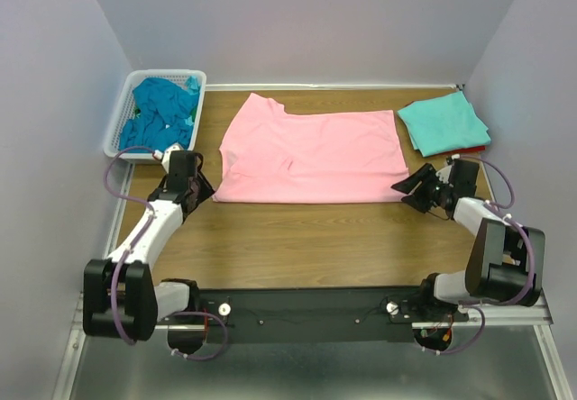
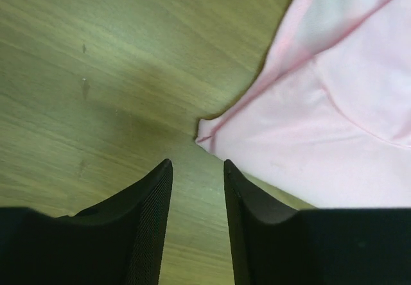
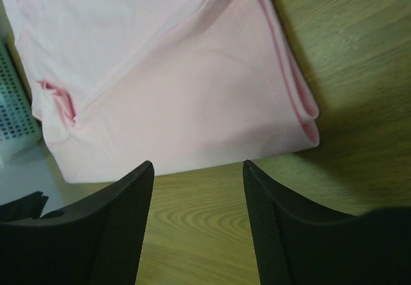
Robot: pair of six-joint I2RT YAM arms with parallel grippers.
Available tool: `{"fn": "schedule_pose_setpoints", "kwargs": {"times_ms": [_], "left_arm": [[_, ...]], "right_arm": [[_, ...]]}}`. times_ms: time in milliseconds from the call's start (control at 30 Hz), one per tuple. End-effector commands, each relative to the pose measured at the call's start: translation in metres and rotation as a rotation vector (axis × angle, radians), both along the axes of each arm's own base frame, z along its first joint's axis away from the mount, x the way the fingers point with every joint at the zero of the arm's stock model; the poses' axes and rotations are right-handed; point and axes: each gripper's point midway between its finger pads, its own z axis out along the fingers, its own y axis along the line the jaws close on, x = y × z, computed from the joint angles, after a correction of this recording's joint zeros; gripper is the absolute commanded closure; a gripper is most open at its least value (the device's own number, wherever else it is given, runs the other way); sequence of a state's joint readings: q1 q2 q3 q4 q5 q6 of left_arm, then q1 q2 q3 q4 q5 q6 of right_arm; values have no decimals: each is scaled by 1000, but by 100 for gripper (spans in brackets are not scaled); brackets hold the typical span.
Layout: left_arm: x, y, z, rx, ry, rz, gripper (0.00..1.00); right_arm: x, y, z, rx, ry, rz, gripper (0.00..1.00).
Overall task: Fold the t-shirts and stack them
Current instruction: Fold the tshirt
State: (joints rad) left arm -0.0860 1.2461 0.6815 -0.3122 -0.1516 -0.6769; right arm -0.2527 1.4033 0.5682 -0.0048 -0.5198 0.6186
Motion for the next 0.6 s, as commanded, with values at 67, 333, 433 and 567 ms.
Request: {"fn": "schedule_pose_setpoints", "kwargs": {"times_ms": [67,333,433,567], "left_arm": [[7,-10,45,-51,-155,-48,56],[54,-82,42,-124,-124,-332,58],[68,-88,21,-104,-47,-366,58],[68,-86,-11,-78,69,-394,59]], "right_arm": [[-6,26,26,54,-46,138,35],[27,40,29,19,-53,176,35],[35,35,14,-12,-17,165,35],[31,33,-9,-20,42,176,35]]}}
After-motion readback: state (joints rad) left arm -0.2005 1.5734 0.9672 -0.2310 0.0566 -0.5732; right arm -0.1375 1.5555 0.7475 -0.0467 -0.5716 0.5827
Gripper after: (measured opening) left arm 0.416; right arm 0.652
